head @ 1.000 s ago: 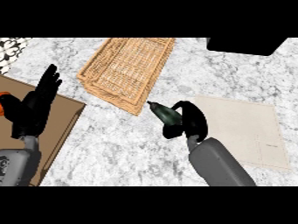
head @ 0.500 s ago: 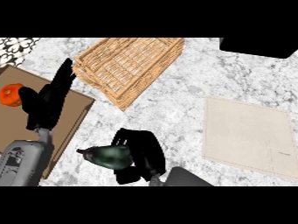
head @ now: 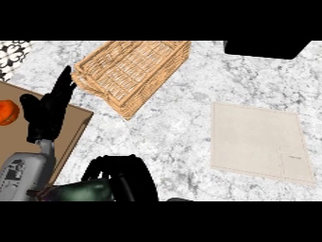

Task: Pick the eggplant from the placemat and place it in the basket

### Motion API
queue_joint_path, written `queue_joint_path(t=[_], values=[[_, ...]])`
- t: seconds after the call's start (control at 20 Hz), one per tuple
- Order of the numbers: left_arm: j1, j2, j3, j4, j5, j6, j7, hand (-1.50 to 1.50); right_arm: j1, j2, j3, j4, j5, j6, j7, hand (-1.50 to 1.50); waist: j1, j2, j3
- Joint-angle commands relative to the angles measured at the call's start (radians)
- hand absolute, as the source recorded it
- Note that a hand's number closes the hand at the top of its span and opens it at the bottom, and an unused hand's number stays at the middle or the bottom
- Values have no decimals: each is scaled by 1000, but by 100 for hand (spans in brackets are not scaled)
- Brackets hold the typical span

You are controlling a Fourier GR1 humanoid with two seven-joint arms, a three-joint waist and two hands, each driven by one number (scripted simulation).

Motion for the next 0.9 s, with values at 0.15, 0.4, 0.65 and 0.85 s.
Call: queue_joint_path(t=[0.15,0.4,0.65,0.85], values=[[-1,0,25,61,6,-4,-36,0,-246,2,11,-26,-6,-121,238,150,-40,-8,-5],[1,16,31,34,12,-19,-31,0,-420,2,-131,23,-65,-190,323,150,-27,-5,-4],[-9,-4,13,7,-1,1,9,0,-619,2,-190,171,-86,-199,425,150,-28,-8,-4],[-13,-2,19,35,-4,-5,-14,0,-752,2,-186,304,-130,-210,474,150,-14,3,-6]])
